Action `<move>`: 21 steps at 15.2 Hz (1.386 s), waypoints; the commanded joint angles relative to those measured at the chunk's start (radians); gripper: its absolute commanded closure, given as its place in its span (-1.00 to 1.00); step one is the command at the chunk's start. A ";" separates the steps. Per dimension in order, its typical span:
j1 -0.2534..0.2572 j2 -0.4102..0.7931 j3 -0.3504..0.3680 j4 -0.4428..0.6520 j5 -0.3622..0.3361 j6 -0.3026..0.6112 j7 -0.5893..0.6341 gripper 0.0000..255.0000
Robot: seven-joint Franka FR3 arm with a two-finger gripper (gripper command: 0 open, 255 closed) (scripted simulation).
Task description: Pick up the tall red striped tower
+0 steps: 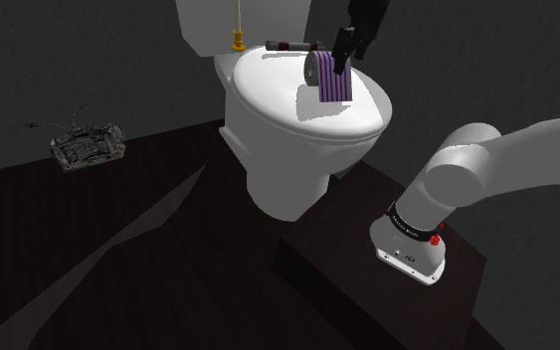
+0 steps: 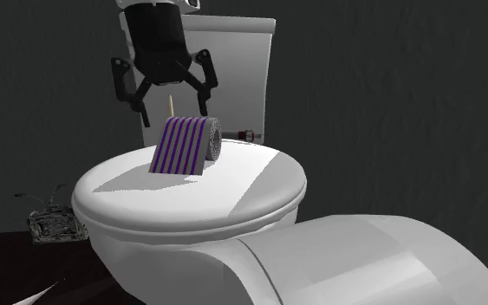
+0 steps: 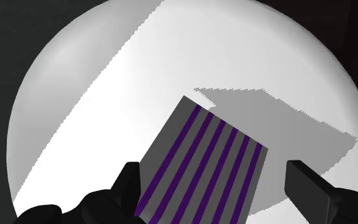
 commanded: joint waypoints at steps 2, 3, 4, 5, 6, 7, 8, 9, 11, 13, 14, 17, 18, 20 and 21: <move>0.002 0.016 -0.033 0.008 -0.015 0.011 -0.059 -1.00; 0.005 0.035 -0.065 0.018 -0.029 0.023 -0.117 -1.00; 0.009 0.057 -0.097 0.031 -0.041 0.034 -0.175 -1.00; 0.013 0.081 -0.128 0.046 -0.052 0.045 -0.233 -1.00; 0.019 0.108 -0.159 0.064 -0.062 0.056 -0.291 -1.00; 0.025 0.136 -0.189 0.084 -0.069 0.066 -0.348 -1.00; 0.031 0.167 -0.217 0.106 -0.075 0.076 -0.406 -1.00; 0.038 0.199 -0.246 0.130 -0.078 0.085 -0.464 -1.00; 0.055 0.269 -0.300 0.186 -0.078 0.101 -0.580 -1.00; 0.072 0.346 -0.351 0.249 -0.067 0.112 -0.697 -1.00; 0.081 0.386 -0.375 0.284 -0.059 0.116 -0.756 -1.00; 0.107 0.517 -0.442 0.400 -0.017 0.119 -0.935 -1.00; 0.114 0.563 -0.461 0.442 0.002 0.116 -0.995 -1.00; 0.123 0.659 -0.495 0.533 0.046 0.105 -1.116 -1.00; 0.124 0.709 -0.508 0.582 0.071 0.097 -1.176 -1.00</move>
